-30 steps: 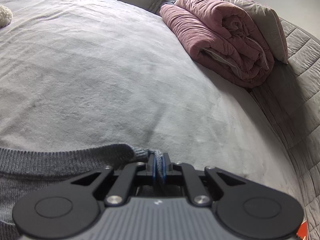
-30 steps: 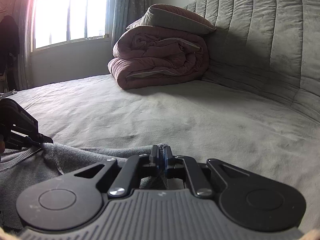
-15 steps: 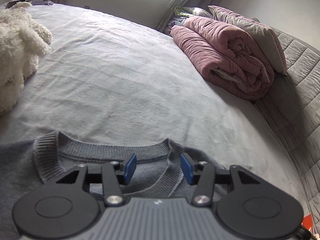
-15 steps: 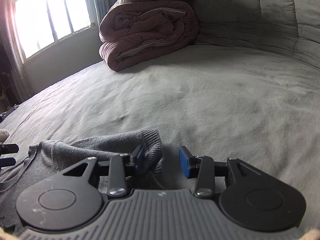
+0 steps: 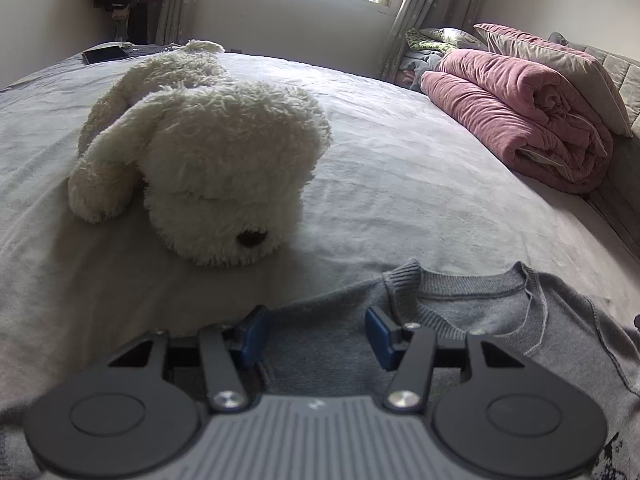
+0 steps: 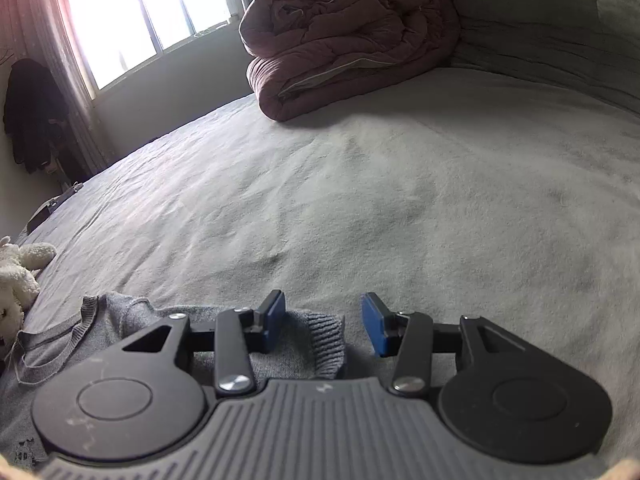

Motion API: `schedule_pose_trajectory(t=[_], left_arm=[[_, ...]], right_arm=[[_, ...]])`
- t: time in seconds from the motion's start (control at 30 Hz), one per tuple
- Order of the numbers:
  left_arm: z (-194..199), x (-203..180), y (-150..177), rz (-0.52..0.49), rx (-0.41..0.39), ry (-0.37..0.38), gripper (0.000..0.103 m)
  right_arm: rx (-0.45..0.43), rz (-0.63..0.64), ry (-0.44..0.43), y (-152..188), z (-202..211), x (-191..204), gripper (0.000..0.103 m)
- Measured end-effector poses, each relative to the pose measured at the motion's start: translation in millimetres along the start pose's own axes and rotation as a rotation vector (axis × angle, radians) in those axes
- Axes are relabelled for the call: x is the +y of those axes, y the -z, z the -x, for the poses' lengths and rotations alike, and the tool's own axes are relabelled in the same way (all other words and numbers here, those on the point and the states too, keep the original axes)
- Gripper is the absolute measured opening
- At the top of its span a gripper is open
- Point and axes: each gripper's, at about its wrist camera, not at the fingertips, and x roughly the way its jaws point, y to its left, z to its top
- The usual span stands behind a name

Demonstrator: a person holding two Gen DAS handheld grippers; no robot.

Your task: Fold clothes

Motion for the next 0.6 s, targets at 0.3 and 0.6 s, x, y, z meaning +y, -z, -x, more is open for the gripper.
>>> schedule_pose_trajectory(t=[0.3,0.6], left_arm=[[2,25,4,-0.073,0.0,-0.089,0.054],[-2,8,1,-0.144,-0.021,-0.103,0.004]], right_arm=[[0.15,0.395,-0.114,-9,-35,63,0.038],[0.088,0.489,0.07,1,-37,70,0.003]])
